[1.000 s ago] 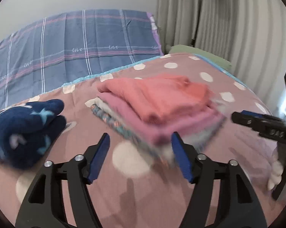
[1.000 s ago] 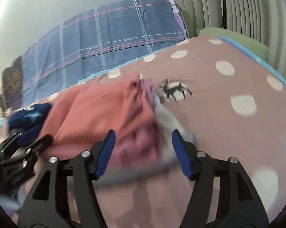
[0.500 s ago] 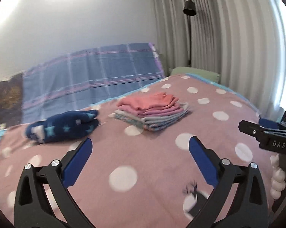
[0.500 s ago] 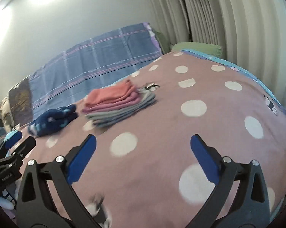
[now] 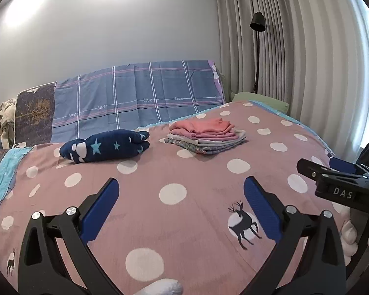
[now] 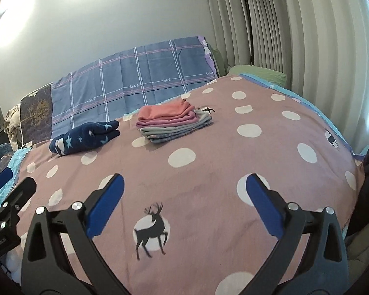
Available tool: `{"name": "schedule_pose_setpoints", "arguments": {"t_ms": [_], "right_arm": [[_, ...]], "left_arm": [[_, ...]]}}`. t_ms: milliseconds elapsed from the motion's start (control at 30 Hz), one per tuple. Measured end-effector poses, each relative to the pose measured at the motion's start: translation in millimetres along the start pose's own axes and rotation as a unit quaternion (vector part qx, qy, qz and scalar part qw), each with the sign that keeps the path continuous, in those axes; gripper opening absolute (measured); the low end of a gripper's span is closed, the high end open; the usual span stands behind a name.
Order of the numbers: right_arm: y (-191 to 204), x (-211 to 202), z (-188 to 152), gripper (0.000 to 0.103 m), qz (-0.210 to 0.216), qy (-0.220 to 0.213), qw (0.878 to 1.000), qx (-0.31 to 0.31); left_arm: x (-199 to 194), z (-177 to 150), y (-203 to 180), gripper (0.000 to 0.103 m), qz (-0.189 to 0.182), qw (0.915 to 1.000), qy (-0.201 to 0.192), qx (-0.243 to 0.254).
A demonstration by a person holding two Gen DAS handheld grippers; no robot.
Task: Fold small clothes
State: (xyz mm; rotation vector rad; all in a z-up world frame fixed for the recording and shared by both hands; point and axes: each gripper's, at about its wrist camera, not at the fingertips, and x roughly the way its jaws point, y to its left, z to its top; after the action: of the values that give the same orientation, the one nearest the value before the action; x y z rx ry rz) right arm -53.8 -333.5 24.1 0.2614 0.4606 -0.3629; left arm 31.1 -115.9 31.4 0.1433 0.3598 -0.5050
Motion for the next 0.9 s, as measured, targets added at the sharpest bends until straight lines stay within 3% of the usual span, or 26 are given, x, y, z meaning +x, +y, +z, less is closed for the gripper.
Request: {"name": "schedule_pose_setpoints", "arguments": {"t_ms": [233, 900], "right_arm": [[15, -19, -11, 0.101, -0.008, -0.007, 1.0, -0.014], [31, -29, -21, 0.101, -0.003, -0.01, 0.999, -0.045]], "left_arm": [[-14, -17, 5, 0.102, -0.018, 0.9997, 0.005, -0.012], [-8, -24, 4, 0.102, -0.015, 0.9995, 0.025, -0.01]]}}
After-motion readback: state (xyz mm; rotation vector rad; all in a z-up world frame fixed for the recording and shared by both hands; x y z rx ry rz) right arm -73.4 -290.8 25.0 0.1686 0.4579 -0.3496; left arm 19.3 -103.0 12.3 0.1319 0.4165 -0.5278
